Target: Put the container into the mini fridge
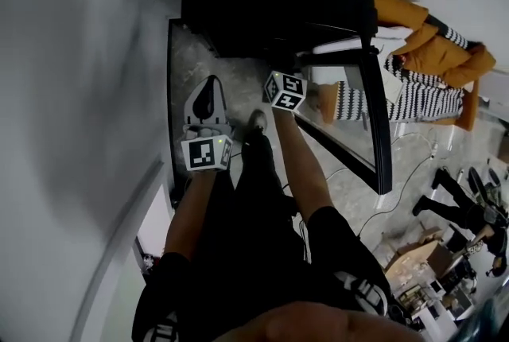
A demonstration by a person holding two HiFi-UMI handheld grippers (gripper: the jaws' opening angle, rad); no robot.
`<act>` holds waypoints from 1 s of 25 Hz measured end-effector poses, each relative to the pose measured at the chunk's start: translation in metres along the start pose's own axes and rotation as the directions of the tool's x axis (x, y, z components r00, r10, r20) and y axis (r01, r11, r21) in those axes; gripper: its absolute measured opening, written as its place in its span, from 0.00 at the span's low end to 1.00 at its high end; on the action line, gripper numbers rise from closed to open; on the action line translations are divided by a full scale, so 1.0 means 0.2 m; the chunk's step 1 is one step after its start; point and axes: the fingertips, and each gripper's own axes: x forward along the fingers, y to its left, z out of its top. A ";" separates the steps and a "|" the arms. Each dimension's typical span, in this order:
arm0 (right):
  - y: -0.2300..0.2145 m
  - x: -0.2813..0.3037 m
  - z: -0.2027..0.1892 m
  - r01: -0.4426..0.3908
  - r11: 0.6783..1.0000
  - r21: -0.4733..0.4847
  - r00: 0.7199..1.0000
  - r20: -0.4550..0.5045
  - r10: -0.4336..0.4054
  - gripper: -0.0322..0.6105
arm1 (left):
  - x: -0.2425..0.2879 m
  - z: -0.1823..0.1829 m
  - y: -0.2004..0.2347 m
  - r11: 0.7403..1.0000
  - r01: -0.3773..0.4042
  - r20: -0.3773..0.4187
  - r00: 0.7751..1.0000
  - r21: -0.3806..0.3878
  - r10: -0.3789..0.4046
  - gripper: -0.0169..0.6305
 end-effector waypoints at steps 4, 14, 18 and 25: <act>0.09 -0.17 0.00 0.000 0.999 0.034 0.998 -0.066 0.002 0.05 | -0.11 0.03 -0.06 0.998 0.046 -0.030 0.999 0.052 -0.045 0.03; 0.26 -0.47 0.34 -0.048 0.999 0.013 0.995 -0.087 0.049 0.05 | -0.22 0.25 -0.21 0.989 0.078 -0.082 0.994 0.129 -0.068 0.03; 0.33 -0.63 0.50 -0.076 0.997 -0.011 0.995 -0.064 0.075 0.05 | -0.28 0.34 -0.22 0.989 0.084 -0.090 0.993 0.126 -0.073 0.03; 0.46 -0.95 0.79 -0.132 0.991 -0.027 0.990 0.049 0.133 0.05 | -0.39 0.55 -0.22 0.987 0.089 -0.044 0.995 0.131 -0.084 0.03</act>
